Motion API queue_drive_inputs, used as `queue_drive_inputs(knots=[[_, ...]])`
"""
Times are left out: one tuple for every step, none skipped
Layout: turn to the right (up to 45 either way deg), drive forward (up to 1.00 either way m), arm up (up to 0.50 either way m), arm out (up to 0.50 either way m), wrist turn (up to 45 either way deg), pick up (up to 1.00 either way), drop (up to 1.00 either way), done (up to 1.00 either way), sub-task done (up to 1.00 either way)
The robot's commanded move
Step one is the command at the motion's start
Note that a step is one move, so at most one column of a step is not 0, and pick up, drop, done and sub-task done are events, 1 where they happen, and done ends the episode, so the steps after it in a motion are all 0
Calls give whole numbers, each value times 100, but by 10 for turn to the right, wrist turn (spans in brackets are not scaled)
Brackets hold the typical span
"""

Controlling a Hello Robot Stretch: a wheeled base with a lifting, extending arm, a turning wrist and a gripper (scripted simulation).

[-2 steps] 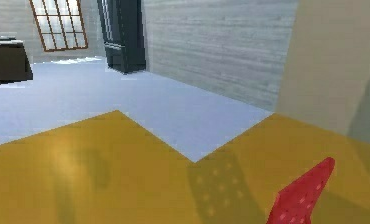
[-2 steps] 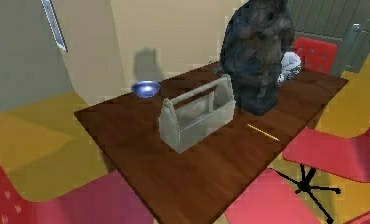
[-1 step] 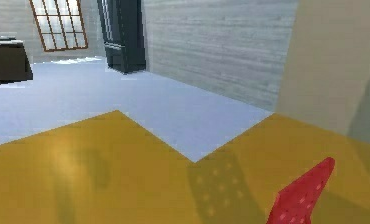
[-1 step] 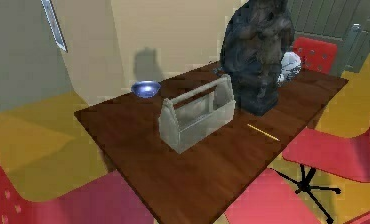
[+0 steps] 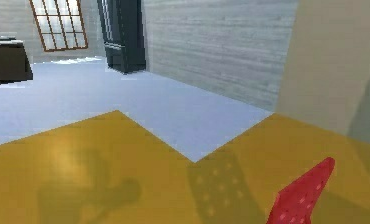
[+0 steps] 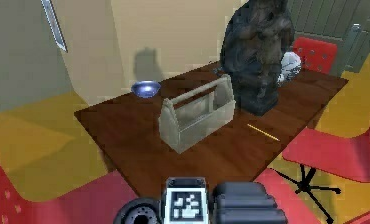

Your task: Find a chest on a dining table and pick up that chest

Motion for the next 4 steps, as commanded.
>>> queue_drive_inputs(knots=[[0,0,0,36,0,0,0,0,0],[0,0,0,0,450,0,0,0,0],[0,0,0,0,450,0,0,0,0],[0,0,0,0,450,0,0,0,0]])
